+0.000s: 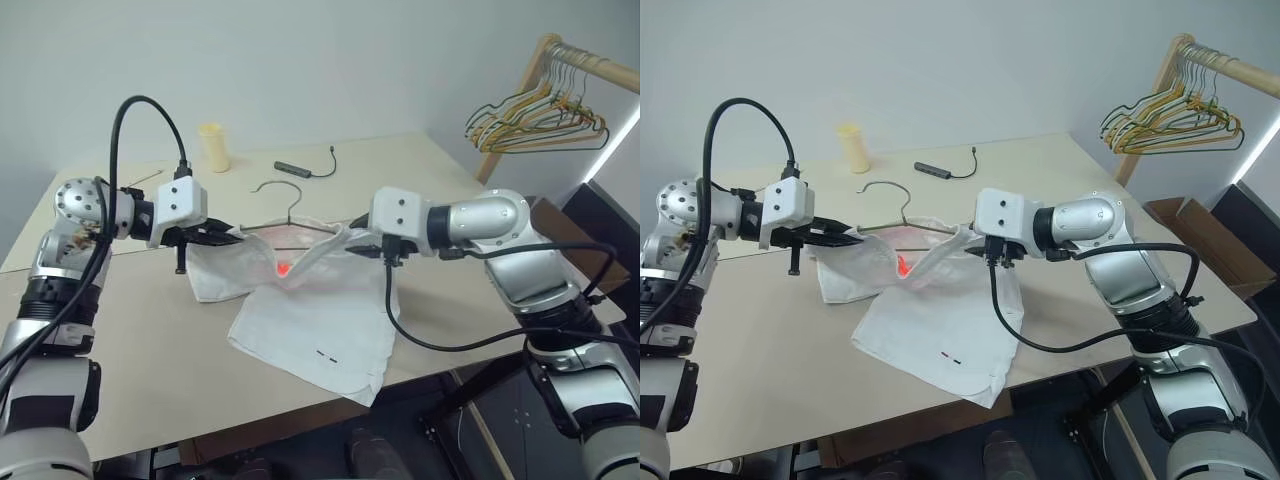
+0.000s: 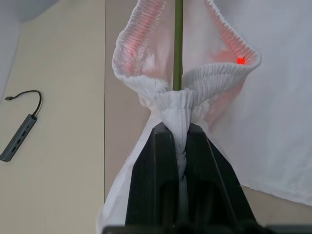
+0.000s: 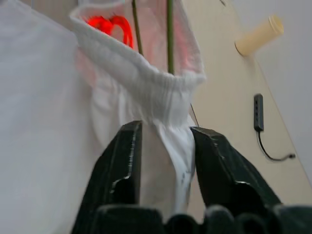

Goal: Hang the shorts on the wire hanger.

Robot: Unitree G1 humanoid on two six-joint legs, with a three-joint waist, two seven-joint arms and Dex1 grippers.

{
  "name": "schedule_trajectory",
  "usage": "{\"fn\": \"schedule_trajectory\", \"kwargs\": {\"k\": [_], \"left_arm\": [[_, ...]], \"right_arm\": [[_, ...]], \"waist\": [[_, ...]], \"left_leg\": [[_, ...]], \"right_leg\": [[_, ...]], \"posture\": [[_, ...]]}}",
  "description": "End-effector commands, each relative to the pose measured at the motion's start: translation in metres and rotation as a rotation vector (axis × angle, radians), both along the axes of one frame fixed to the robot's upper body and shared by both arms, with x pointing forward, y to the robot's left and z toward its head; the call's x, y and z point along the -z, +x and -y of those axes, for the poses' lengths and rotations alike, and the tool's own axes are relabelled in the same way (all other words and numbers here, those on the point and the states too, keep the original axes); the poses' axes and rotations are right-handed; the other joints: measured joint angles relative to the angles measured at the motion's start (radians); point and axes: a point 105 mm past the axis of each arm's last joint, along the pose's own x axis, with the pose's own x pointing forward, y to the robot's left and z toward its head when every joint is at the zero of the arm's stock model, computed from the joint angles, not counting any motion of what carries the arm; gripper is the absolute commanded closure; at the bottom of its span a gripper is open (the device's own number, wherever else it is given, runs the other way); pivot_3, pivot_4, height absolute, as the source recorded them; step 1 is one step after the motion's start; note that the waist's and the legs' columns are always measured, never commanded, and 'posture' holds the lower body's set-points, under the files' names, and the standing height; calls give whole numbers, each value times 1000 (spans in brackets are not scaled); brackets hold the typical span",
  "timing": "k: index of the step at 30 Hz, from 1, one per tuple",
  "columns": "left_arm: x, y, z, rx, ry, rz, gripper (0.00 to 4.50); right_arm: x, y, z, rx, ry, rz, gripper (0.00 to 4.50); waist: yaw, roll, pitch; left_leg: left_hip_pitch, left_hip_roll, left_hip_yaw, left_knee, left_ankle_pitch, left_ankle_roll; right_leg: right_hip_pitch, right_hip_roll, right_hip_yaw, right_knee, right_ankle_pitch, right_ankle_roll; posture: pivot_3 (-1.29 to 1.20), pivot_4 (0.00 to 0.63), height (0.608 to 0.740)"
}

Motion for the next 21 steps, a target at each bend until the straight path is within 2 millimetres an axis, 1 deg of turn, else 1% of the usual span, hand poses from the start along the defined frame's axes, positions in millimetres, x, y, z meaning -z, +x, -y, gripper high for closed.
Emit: {"fn": "schedule_trajectory", "kwargs": {"k": [1, 4, 10, 12, 15, 21], "left_arm": [[-17, -5, 1, 31, -49, 50, 4500], [-16, -9, 2, 56, -55, 33, 4500], [-15, -12, 1, 56, -66, 27, 4500], [-14, -14, 1, 58, -61, 20, 4500], [-13, -14, 6, 69, -66, 20, 4500], [-14, -16, 17, 111, -89, 19, 4500]], "right_arm": [[-2, 6, 9, -9, 35, -4, 1763], [4, 17, 11, 18, 43, -17, 1763], [9, 28, 12, 52, 63, -42, 1763], [8, 27, 10, 41, 87, -59, 1763], [6, 19, 3, -16, 108, -98, 1763], [12, 11, -7, -70, 107, -179, 1763]], "waist": [[-1, 0, 0], [-3, 0, 0], [-6, 0, 0], [-4, 0, 0], [-1, 0, 0], [0, 0, 0]], "left_leg": [[0, 0, 0, 0, 0, 0], [1, 0, 0, 0, 0, 0], [1, 0, 0, 0, 0, 0], [1, 0, 0, 0, 0, 0], [1, 0, 0, 0, 0, 0], [1, 0, 0, 0, 0, 0]], "right_leg": [[0, 0, 0, 0, 0, 0], [0, 0, 0, 0, 0, 0], [0, 0, 1, 1, 0, 0], [0, 0, 1, 1, 0, 0], [0, 0, 0, 2, 0, 0], [0, 0, 0, 2, 0, 0]], "posture": [[-156, 0, 740], [-153, 0, 740], [-140, 0, 740], [-138, 0, 740], [-138, 0, 740], [-137, 0, 740]]}}
